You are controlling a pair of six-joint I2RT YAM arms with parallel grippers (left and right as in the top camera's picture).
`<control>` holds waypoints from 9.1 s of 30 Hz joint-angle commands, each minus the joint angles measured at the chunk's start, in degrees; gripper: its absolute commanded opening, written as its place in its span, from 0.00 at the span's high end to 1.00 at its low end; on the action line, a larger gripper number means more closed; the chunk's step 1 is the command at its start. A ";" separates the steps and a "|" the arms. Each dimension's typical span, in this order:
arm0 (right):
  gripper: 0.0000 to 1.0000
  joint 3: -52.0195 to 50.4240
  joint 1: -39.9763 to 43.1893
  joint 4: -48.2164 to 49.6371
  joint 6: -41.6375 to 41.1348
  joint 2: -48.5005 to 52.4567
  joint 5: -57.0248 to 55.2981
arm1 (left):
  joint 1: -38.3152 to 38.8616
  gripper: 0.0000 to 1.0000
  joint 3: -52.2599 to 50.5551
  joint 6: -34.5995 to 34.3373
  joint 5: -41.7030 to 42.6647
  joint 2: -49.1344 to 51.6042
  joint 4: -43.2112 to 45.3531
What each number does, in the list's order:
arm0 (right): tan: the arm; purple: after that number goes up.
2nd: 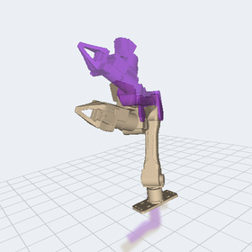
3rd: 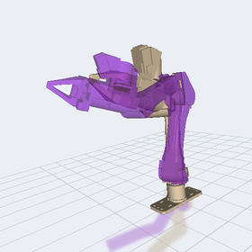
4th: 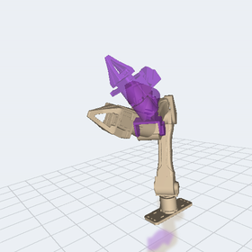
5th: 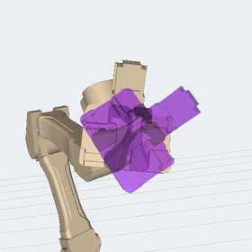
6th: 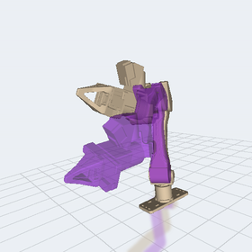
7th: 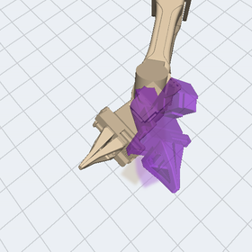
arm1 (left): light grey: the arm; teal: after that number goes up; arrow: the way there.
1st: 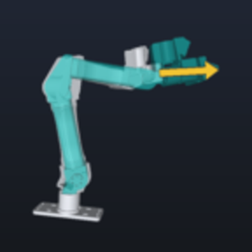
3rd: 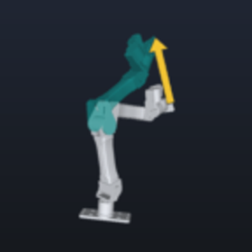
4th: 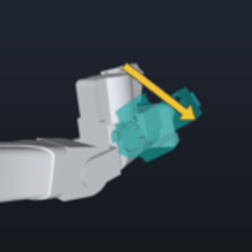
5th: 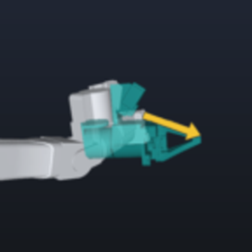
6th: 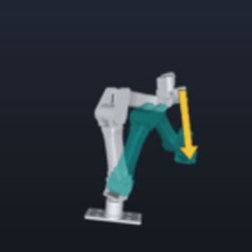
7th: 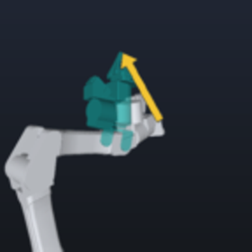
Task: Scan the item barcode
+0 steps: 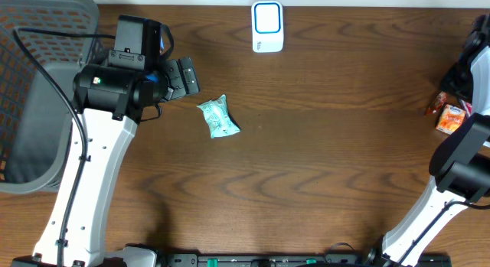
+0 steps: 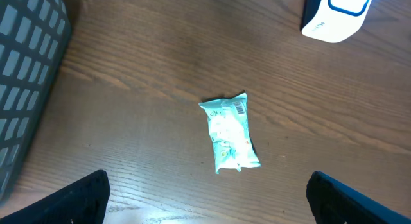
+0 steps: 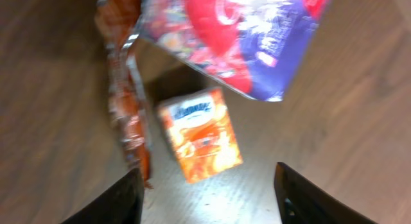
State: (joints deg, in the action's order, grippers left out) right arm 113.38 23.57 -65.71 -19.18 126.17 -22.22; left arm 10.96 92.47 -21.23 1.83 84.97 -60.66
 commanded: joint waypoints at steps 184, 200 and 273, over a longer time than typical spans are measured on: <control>0.25 -35.34 -64.72 17.09 -5.22 -11.76 1.11 | -0.17 0.02 0.02 -0.31 0.13 0.26 -0.17; 0.87 -31.95 -59.10 14.80 -5.51 -12.04 15.85 | -0.17 0.02 0.02 -0.31 0.13 0.26 -0.17; 0.59 -36.68 -67.41 22.71 -23.65 -14.23 -3.17 | -0.17 0.02 0.02 -0.31 0.13 0.26 -0.17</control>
State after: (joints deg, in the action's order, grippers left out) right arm 76.36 -43.11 -42.76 -38.54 108.38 -20.53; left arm 10.96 92.47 -21.21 1.83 84.99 -60.69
